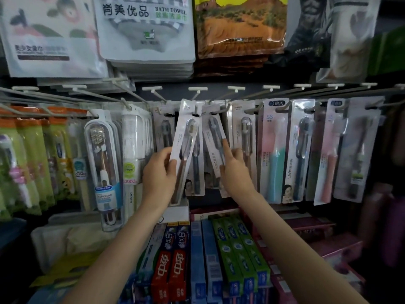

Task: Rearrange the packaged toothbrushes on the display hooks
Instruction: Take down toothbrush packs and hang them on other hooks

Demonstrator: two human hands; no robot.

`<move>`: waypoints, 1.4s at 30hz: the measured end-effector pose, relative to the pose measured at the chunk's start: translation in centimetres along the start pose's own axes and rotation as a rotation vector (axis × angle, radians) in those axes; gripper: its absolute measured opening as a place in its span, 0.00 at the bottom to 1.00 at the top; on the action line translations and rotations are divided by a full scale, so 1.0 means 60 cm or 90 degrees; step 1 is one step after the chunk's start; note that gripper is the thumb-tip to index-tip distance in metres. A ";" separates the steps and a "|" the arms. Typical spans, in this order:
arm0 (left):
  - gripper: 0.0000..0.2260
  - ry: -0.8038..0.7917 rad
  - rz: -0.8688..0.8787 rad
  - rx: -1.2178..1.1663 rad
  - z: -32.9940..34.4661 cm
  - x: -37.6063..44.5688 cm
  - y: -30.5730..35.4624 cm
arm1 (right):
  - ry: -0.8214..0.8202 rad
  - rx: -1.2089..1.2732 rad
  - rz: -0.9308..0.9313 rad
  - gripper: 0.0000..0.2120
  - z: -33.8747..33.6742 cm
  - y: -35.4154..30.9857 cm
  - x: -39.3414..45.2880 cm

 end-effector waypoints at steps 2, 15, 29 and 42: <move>0.13 -0.002 -0.005 0.007 0.002 -0.001 0.000 | -0.023 -0.047 -0.005 0.41 0.010 0.005 0.003; 0.15 -0.012 0.053 0.098 -0.016 -0.005 0.004 | 0.019 0.204 0.007 0.27 0.071 -0.013 -0.022; 0.16 -0.039 0.045 0.075 -0.027 -0.003 0.000 | 0.124 -0.029 -0.066 0.30 -0.056 -0.019 -0.034; 0.17 -0.067 0.005 0.006 -0.021 0.003 -0.002 | -0.037 -0.318 -0.154 0.27 -0.075 -0.003 -0.003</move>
Point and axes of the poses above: each hand's wrist, its own x-axis towards the middle knuckle, its own z-axis out of the palm, y = z × x, the point moved 3 cm from there along x, towards the middle knuckle, and after that the axes turned 4 degrees about z, right-handed, at the moved point
